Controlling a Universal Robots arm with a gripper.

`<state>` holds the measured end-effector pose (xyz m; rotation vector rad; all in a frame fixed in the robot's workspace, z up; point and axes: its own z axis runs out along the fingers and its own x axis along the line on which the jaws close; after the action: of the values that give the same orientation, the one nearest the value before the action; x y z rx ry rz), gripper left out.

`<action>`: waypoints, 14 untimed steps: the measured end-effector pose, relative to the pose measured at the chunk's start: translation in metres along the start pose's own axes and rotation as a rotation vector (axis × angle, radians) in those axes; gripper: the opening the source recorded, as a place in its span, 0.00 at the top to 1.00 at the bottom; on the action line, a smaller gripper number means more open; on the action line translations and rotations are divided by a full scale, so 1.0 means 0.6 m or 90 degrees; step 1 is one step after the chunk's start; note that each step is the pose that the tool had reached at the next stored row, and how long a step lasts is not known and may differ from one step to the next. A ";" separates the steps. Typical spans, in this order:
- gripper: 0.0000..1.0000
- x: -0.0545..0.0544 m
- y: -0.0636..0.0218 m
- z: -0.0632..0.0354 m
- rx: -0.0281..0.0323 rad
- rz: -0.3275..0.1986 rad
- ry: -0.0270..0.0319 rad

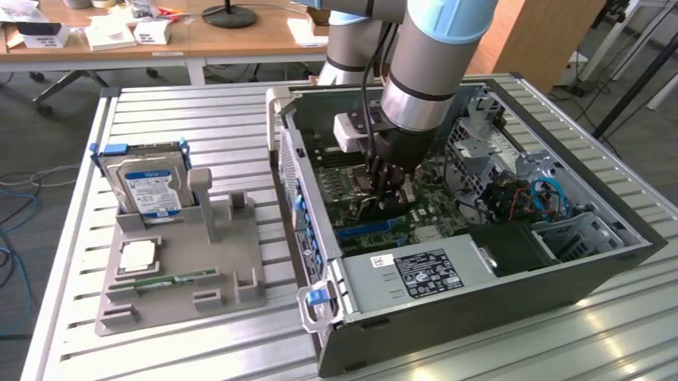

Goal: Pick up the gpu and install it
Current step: 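Insert the gpu into the slot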

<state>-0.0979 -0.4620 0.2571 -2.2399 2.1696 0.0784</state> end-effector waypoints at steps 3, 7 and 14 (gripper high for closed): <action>0.74 0.000 0.000 0.000 0.0000 0.000 0.0000; 0.74 0.000 0.000 0.000 0.0001 0.001 0.0000; 0.74 0.001 0.000 0.000 0.0002 0.007 0.0028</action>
<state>-0.0979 -0.4625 0.2571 -2.2307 2.1837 0.0734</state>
